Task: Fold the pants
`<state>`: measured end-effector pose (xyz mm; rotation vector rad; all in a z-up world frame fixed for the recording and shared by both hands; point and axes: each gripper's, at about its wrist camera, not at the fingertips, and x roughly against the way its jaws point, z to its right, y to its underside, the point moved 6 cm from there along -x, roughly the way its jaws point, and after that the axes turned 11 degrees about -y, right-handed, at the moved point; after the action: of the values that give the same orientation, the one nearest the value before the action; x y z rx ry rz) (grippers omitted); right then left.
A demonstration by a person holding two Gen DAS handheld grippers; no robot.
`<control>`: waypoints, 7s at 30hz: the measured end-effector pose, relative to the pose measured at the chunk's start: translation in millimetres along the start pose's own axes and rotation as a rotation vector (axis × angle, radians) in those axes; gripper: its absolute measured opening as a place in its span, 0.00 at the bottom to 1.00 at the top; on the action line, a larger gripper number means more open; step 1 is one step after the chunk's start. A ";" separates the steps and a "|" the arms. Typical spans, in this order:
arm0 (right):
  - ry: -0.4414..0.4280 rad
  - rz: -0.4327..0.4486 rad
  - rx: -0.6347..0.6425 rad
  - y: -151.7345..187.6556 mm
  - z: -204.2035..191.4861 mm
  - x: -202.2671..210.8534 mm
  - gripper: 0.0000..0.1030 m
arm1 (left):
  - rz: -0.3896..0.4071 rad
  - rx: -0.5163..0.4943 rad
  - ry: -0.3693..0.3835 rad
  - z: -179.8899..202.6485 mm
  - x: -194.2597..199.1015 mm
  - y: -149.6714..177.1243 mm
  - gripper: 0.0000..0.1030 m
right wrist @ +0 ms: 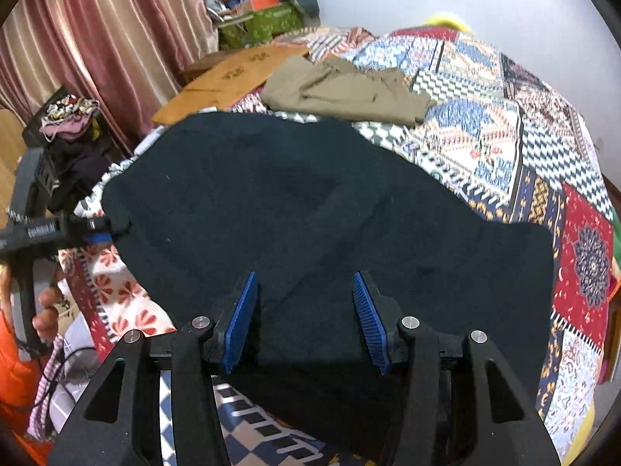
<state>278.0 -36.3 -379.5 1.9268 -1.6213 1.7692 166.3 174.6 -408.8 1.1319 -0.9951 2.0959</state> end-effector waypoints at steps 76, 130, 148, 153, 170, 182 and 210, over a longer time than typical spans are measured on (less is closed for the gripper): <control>-0.038 0.090 -0.140 33.0 34.8 59.9 0.50 | 0.587 -0.647 -0.051 241.0 119.8 -16.0 0.14; 0.004 0.072 -0.211 72.0 40.4 75.9 0.56 | 0.033 -0.593 -0.202 130.2 -29.5 24.1 0.72; 0.214 0.072 -0.230 40.6 162.6 64.2 0.56 | 0.047 -0.710 -0.030 232.4 -39.2 52.6 0.69; 0.268 0.058 -0.263 26.6 204.1 50.2 0.56 | 0.037 -0.710 0.014 272.0 -58.3 61.3 0.69; 0.193 0.152 -0.237 25.7 142.8 111.2 0.58 | 0.268 -0.660 -0.106 225.2 2.8 -17.9 0.68; 0.069 0.069 -0.168 26.2 72.8 55.8 0.58 | 0.184 -0.592 -0.241 165.1 -66.0 -96.7 0.68; 0.248 0.078 -0.308 66.6 185.3 94.7 0.60 | 0.085 -0.699 -0.038 234.2 -43.9 -5.0 0.56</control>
<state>338.3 -244.3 -408.5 1.4692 -1.7731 1.5939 297.6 -17.7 -358.2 0.7713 -1.6398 1.5672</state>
